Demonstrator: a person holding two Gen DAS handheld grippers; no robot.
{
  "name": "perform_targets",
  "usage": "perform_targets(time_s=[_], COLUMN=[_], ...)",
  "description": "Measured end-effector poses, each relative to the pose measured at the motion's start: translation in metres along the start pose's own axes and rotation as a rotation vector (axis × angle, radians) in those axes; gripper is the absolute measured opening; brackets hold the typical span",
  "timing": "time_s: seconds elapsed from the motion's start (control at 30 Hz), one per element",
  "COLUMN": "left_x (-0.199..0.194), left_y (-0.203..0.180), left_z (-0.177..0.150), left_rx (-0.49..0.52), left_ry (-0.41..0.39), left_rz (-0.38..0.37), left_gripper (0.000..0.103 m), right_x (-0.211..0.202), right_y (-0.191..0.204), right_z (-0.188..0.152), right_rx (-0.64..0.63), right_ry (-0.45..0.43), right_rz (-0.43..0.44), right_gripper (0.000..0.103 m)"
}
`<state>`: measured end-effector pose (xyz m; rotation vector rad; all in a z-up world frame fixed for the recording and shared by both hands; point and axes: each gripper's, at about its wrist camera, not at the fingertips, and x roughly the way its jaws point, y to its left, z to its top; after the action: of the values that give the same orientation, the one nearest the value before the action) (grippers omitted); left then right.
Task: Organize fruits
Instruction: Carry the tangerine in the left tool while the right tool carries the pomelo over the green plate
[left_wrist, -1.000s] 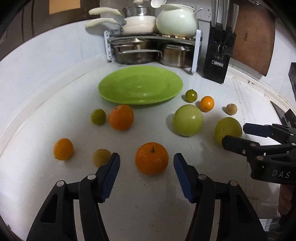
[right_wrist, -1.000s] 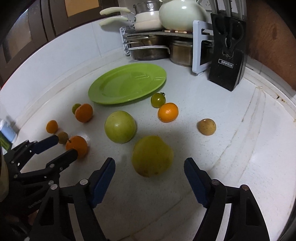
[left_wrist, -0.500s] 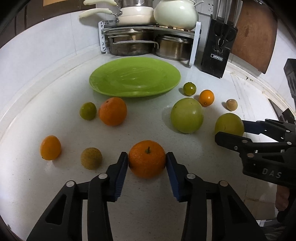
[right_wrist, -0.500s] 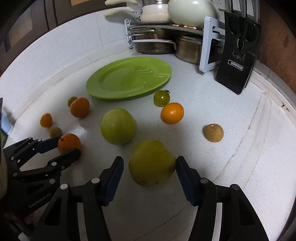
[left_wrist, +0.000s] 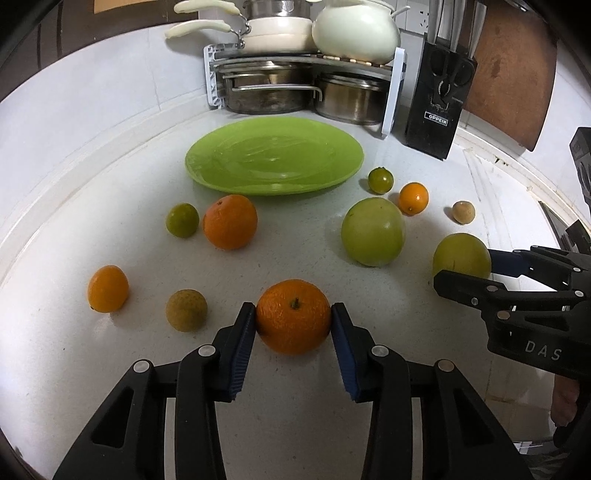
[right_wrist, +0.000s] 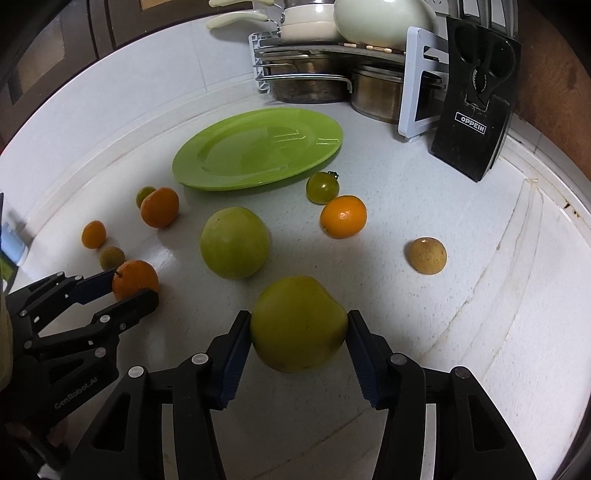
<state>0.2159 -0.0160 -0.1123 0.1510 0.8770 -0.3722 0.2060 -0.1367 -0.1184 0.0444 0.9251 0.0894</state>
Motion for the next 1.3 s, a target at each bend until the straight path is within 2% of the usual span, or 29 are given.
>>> perform_targets(time_s=[0.3,0.67,0.97,1.3], left_x=[-0.02,-0.05,-0.049,-0.027], left_y=[0.001,0.002,0.007,0.019], left_z=[0.006,0.036,0.066,0.104], left_rx=[-0.008,-0.002,-0.022,-0.033], left_ry=[-0.044,-0.139,-0.151,-0.134], left_rz=[0.004,0.014,0.0,0.002], left_gripper=[0.041,0.041,0.04,0.04], right_x=[-0.024,-0.056,-0.054,-0.029], right_y=[0.006,0.015,0.011,0.011], right_z=[0.005,0.034,0.065,0.104], right_rx=[-0.028,-0.068,-0.092,-0.134], right_ry=[-0.045,-0.146,-0.196,-0.17], right_rz=[0.017,0.073,0.095,0.132], right_gripper=[0.052,0.052,0.052,0.052])
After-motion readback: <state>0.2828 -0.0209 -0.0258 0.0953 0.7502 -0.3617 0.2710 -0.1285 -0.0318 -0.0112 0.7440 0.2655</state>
